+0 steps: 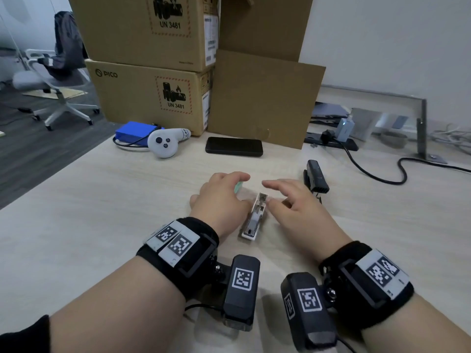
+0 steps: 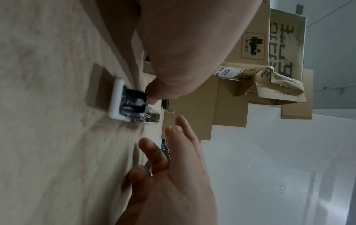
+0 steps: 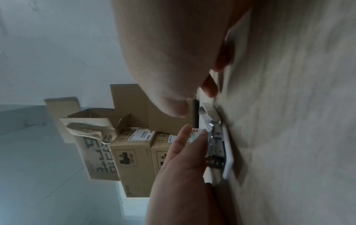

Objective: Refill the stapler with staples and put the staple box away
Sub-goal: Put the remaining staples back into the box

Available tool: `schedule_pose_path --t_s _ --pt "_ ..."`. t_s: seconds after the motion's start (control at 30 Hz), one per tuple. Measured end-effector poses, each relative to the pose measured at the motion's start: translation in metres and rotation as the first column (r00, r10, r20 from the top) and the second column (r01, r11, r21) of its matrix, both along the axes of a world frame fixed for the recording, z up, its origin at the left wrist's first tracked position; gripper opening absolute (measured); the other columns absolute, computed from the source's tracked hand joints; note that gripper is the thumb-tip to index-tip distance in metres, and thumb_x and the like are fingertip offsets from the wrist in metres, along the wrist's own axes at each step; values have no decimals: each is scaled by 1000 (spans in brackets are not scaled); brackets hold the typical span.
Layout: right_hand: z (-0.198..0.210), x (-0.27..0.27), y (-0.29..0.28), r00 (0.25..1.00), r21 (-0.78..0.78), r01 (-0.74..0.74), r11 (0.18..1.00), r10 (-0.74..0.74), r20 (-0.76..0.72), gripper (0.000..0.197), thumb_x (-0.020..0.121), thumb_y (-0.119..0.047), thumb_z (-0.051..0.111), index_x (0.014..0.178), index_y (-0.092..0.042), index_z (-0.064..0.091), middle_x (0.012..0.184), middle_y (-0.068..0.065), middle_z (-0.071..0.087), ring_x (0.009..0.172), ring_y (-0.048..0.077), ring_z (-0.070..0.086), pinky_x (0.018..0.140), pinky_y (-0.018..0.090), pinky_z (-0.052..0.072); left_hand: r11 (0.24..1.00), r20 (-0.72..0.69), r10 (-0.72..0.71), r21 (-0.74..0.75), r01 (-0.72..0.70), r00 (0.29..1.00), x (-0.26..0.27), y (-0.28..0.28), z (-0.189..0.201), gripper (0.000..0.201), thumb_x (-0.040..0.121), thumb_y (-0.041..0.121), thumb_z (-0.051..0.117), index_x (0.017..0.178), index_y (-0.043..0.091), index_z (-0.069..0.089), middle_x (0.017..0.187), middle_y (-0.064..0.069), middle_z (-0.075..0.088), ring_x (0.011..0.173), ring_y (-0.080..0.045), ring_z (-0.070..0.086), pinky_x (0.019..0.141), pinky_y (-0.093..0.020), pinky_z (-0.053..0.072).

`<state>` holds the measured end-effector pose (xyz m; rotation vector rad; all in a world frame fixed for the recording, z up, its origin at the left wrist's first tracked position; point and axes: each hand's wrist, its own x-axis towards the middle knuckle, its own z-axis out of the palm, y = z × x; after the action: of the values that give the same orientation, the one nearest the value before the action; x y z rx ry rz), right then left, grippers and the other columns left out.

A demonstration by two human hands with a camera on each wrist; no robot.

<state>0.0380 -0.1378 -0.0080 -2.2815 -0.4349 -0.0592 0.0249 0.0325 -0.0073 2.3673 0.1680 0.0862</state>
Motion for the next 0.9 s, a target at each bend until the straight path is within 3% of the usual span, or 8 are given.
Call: schedule_pose_path --t_s 0.13,0.2,0.33,0.43,0.53,0.6,0.67,0.9 --pt "-3 6 3 993 56 97 994 -93 -70 40 94 -35 61 135 -38 60 126 -12 63 103 10 63 103 32 47 1000 -2 -2 30 2 1000 0 0 0 52 86 38 63 135 51 50 146 12 47 126 -18 54 109 -46 32" --pt "-2 5 3 993 46 73 996 -68 -94 42 92 -35 65 134 -36 62 119 -15 66 106 7 64 101 29 48 999 -7 -5 43 5 1000 0 0 -1 54 85 39 64 136 50 50 147 12 47 128 -18 52 109 -46 32" --pt "-4 3 2 997 -5 44 999 -45 -60 37 87 -33 73 124 -36 67 108 -17 66 88 1 63 84 21 48 999 -8 -7 48 7 1000 -1 -2 0 56 84 41 66 137 50 49 148 12 46 129 -18 51 109 -46 32" --pt "-7 7 -2 994 165 89 982 -76 -83 22 88 -21 74 108 -29 73 95 -7 71 72 7 71 71 23 55 1000 21 0 -17 0 1000 -1 -2 0 59 83 39 68 138 52 48 149 14 44 130 -19 50 112 -48 33" --pt "-4 6 -7 987 371 131 919 -85 -138 16 94 -11 68 98 -26 75 85 1 72 53 0 63 53 18 51 988 162 -5 -152 30 987 -2 -3 3 53 85 29 68 132 49 54 140 16 48 128 -16 48 110 -46 40" --pt "-1 6 -9 990 430 136 892 -101 -102 18 95 -13 67 97 -29 75 88 -1 73 60 1 64 54 19 51 973 276 -6 -222 70 961 -4 -3 5 44 89 22 67 128 43 61 132 17 54 118 -9 51 102 -26 44" --pt "1 6 -10 990 496 142 857 -129 -60 18 95 -14 67 99 -29 75 87 -3 73 68 4 65 58 21 52 952 347 2 -287 104 938 -6 -6 8 39 92 18 65 124 39 65 123 19 61 102 -1 55 80 -7 43" --pt "6 6 -16 966 700 213 682 -255 -45 11 96 -13 66 101 -19 74 81 3 72 68 12 65 55 25 52 863 288 -75 -462 207 955 -11 -12 8 37 88 32 76 124 34 69 108 15 73 74 -12 64 63 -21 53"
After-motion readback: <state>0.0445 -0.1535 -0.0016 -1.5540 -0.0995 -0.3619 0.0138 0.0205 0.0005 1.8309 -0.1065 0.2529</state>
